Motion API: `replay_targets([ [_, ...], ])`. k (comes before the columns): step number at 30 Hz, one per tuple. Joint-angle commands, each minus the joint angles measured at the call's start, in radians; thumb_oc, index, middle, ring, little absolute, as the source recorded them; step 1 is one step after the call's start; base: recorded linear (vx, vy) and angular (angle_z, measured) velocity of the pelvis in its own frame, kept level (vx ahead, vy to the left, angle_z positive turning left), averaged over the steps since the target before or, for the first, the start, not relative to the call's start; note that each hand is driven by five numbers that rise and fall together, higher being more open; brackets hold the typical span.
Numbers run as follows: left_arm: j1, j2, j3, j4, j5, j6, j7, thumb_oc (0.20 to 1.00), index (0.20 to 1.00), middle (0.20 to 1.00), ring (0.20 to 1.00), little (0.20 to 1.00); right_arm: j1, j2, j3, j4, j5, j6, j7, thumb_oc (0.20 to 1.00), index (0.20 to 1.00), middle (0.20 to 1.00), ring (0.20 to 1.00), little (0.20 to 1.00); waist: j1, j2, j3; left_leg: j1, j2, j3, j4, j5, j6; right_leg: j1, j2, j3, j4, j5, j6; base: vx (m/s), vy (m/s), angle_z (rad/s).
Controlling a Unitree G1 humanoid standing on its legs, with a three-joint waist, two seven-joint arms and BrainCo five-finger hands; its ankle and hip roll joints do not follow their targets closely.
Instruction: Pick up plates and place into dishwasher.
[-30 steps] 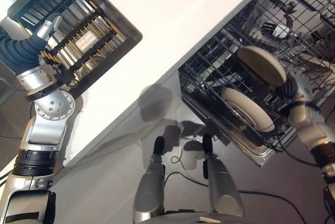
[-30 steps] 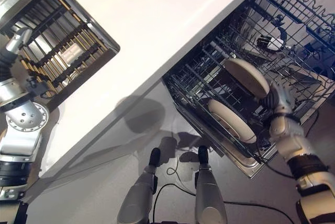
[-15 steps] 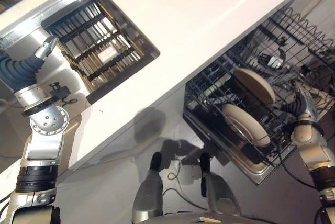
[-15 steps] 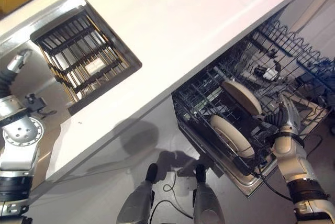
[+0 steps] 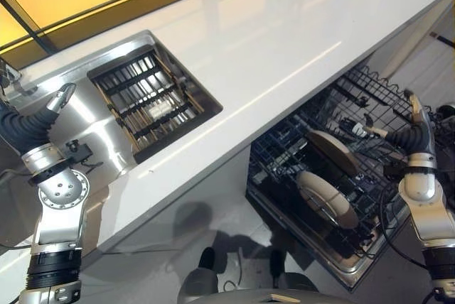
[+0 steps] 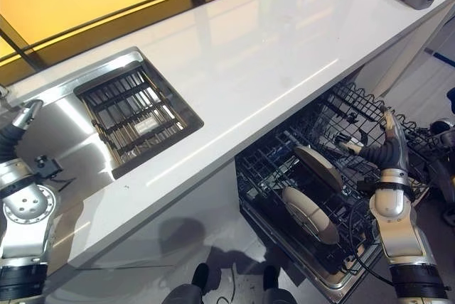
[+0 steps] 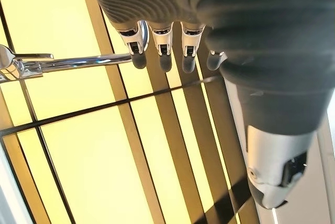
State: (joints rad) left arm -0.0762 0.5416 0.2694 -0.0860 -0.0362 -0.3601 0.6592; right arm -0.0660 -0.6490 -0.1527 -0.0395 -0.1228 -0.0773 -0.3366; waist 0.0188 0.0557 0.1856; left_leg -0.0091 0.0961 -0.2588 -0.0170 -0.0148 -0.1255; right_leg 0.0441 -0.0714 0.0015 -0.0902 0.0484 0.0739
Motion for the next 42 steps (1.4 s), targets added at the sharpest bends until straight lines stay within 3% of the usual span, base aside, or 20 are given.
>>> replay_targets([
  [1, 0.007, 0.039, 0.020, 0.031, -0.039, -0.054, 0.005, 1.000, 1.000, 1.000, 1.000, 1.000, -0.046, -0.024, -0.030, -0.088, 0.046, -0.134, 0.003, 1.000, 1.000, 1.000, 1.000, 1.000, 0.041, -0.038, -0.130, -0.034, 0.038, 0.023, -0.007, 0.025, -0.012, -0.040, -0.088, 0.042, 0.084, -0.054, 0.087, -0.01, 0.127, 0.10],
  [3, 0.000, 0.034, 0.016, 0.034, -0.044, -0.048, -0.001, 1.000, 1.000, 1.000, 1.000, 1.000, -0.073, -0.021, -0.016, -0.137, 0.075, -0.184, 0.030, 1.000, 1.000, 1.000, 1.000, 1.000, 0.055, -0.042, -0.148, -0.025, 0.035, 0.021, -0.015, 0.026, -0.016, -0.025, -0.097, 0.032, 0.065, -0.048, 0.091, 0.01, 0.145, 0.11],
  [10, -0.018, 0.011, -0.004, 0.041, -0.063, -0.026, -0.022, 1.000, 1.000, 1.000, 1.000, 1.000, -0.192, 0.007, 0.093, -0.223, 0.159, -0.225, 0.136, 1.000, 1.000, 1.000, 1.000, 1.000, 0.110, -0.058, -0.176, -0.005, 0.016, -0.008, 0.005, 0.010, -0.025, 0.015, -0.131, -0.010, 0.047, -0.042, 0.100, 0.04, 0.193, 0.29],
  [17, -0.017, 0.005, -0.003, 0.007, -0.093, -0.012, -0.059, 1.000, 1.000, 1.000, 1.000, 1.000, -0.308, 0.064, 0.219, -0.241, 0.191, -0.179, 0.179, 1.000, 1.000, 1.000, 1.000, 1.000, 0.176, -0.076, -0.180, 0.001, -0.030, -0.055, 0.056, -0.038, -0.012, 0.015, -0.198, -0.026, 0.078, -0.037, 0.124, 0.03, 0.231, 0.36],
  [24, -0.006, 0.020, -0.006, -0.019, -0.112, -0.017, -0.108, 1.000, 1.000, 1.000, 1.000, 1.000, -0.275, 0.078, 0.200, -0.234, 0.219, -0.156, 0.141, 1.000, 1.000, 1.000, 1.000, 1.000, 0.194, -0.097, -0.170, -0.002, -0.078, -0.081, 0.113, -0.086, 0.019, -0.011, -0.229, -0.029, 0.162, -0.047, 0.125, 0.05, 0.118, 0.42],
  [31, 0.001, 0.020, -0.022, -0.034, -0.135, -0.018, -0.118, 1.000, 1.000, 1.000, 1.000, 1.000, -0.223, 0.056, 0.162, -0.213, 0.211, -0.155, 0.103, 1.000, 1.000, 1.000, 1.000, 1.000, 0.177, -0.098, -0.166, 0.018, -0.067, -0.086, 0.089, -0.087, 0.021, -0.015, -0.208, -0.006, 0.163, -0.057, 0.132, -0.02, -0.049, 0.08],
  [33, -0.002, 0.016, -0.022, -0.026, -0.141, -0.019, -0.127, 1.000, 1.000, 1.000, 1.000, 1.000, -0.188, 0.050, 0.133, -0.195, 0.168, -0.137, 0.034, 1.000, 1.000, 1.000, 1.000, 1.000, 0.160, -0.097, -0.168, 0.029, -0.050, -0.076, 0.069, -0.074, 0.015, -0.023, -0.204, -0.004, 0.154, -0.045, 0.139, -0.06, -0.159, 0.03],
  [38, 0.026, 0.007, 0.000, -0.028, -0.139, -0.014, -0.162, 1.000, 1.000, 1.000, 1.000, 1.000, -0.045, 0.068, 0.029, -0.148, 0.169, -0.133, -0.050, 1.000, 1.000, 1.000, 1.000, 1.000, 0.097, -0.086, -0.173, 0.053, -0.020, -0.043, 0.043, -0.072, 0.011, -0.027, -0.173, 0.030, 0.147, -0.055, 0.139, -0.02, -0.117, -0.04],
  [42, 0.038, 0.012, 0.010, -0.039, -0.134, 0.008, -0.183, 1.000, 1.000, 1.000, 1.000, 1.000, 0.040, 0.103, -0.015, -0.117, 0.173, -0.071, -0.106, 1.000, 1.000, 1.000, 1.000, 1.000, 0.041, -0.074, -0.163, 0.067, -0.014, -0.025, 0.040, -0.081, 0.013, -0.046, -0.155, 0.064, 0.168, -0.067, 0.136, -0.04, -0.087, -0.29],
])
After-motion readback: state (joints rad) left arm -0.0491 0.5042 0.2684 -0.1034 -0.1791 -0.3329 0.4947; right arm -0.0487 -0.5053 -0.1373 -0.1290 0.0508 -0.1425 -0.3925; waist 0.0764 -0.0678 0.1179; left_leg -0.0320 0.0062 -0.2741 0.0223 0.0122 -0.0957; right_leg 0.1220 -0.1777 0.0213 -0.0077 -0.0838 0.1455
